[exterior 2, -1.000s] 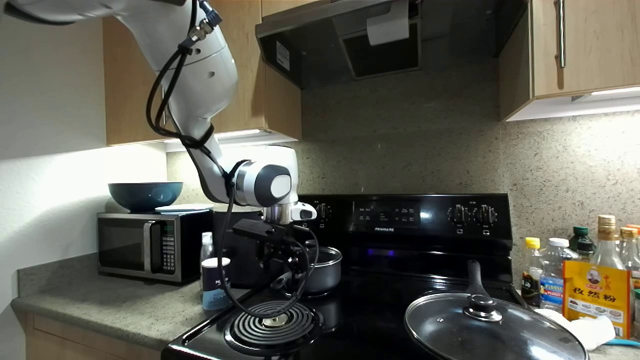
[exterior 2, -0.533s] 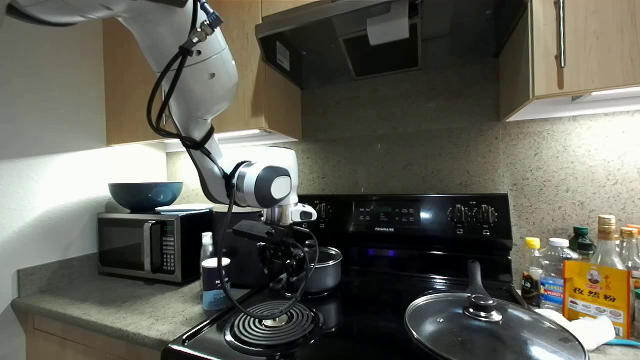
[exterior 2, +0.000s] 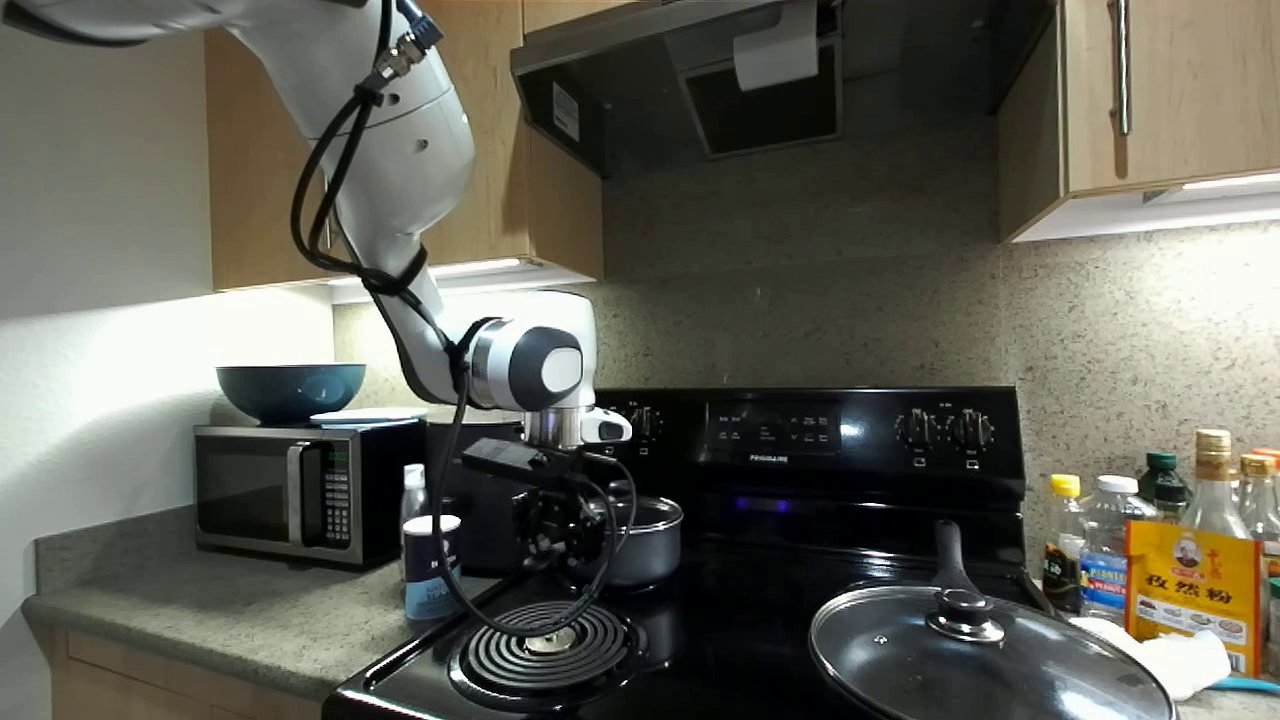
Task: Move the pot on the front cooker
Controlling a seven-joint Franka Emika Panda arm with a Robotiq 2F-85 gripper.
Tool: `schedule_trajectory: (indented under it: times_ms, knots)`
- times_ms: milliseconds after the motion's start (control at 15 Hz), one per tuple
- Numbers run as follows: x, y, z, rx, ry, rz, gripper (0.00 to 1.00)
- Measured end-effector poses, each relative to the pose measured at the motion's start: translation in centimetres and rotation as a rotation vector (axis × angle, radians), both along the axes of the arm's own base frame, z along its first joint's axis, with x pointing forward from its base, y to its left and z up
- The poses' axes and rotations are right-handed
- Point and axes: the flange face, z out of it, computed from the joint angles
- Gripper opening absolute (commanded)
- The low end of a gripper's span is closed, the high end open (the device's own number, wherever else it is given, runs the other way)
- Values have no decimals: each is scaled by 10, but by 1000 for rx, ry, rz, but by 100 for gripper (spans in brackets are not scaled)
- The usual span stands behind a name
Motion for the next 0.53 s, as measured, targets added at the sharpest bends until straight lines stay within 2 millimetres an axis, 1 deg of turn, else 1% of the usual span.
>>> schedule_trajectory:
  times_ms: [200,400,533]
  knots:
    - [-17,-5,4,5,127,19,1]
    - [-42,-15,13,17,260,42,0]
    - [-52,-19,19,20,294,41,0]
